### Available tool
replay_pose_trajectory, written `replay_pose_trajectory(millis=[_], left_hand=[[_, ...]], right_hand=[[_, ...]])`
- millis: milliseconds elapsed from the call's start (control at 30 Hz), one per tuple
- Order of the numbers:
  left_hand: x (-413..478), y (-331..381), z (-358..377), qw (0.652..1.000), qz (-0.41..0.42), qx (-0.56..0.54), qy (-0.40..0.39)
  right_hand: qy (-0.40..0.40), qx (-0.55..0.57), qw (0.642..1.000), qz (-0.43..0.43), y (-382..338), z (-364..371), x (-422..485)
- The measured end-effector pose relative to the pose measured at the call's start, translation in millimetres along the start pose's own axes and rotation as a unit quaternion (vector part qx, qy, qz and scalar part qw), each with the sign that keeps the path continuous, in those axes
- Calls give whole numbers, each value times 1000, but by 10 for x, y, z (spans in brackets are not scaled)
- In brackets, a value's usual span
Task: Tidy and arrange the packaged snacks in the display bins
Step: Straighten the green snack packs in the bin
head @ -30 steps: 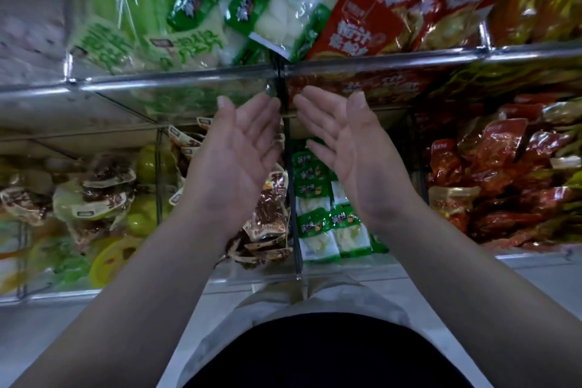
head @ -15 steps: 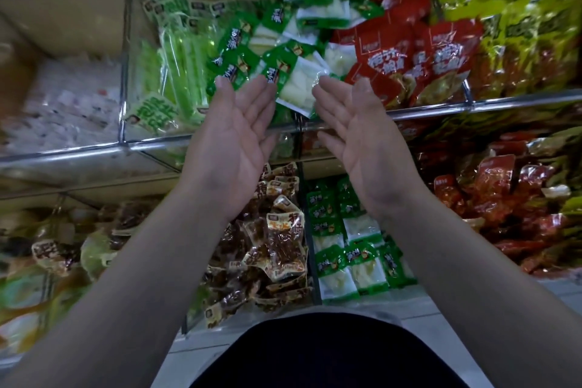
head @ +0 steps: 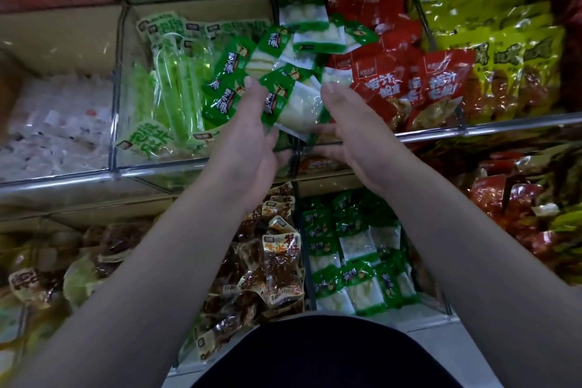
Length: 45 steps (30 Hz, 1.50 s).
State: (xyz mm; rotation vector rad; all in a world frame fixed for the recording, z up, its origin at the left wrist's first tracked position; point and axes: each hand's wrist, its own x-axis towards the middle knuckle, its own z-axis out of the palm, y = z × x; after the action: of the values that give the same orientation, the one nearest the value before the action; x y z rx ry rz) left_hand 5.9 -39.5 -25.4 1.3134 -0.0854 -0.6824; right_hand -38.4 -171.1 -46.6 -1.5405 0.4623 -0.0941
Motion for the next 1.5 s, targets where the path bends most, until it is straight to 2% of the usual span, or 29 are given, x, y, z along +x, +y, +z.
replay_pose_trajectory(millis=[100, 233, 433, 700, 1000, 1333, 1500], left_hand=[[42, 19, 1, 1000, 12, -24, 5], [109, 29, -17, 999, 36, -38, 11], [166, 42, -12, 998, 63, -24, 8], [100, -13, -26, 998, 53, -39, 5], [-74, -244, 42, 999, 29, -37, 13], [-207, -605, 220, 1000, -4, -5, 6], [-226, -821, 305, 999, -44, 27, 16]], right_hand=[[-17, -68, 997, 15, -15, 10, 97], [4, -165, 986, -28, -23, -26, 149], [25, -142, 988, -58, -32, -101, 215], [47, -48, 997, -33, -52, -206, 82], [9, -57, 998, 0, 129, -359, -224], [21, -56, 998, 10, 537, -597, -501], [29, -51, 997, 43, 757, -715, -606]])
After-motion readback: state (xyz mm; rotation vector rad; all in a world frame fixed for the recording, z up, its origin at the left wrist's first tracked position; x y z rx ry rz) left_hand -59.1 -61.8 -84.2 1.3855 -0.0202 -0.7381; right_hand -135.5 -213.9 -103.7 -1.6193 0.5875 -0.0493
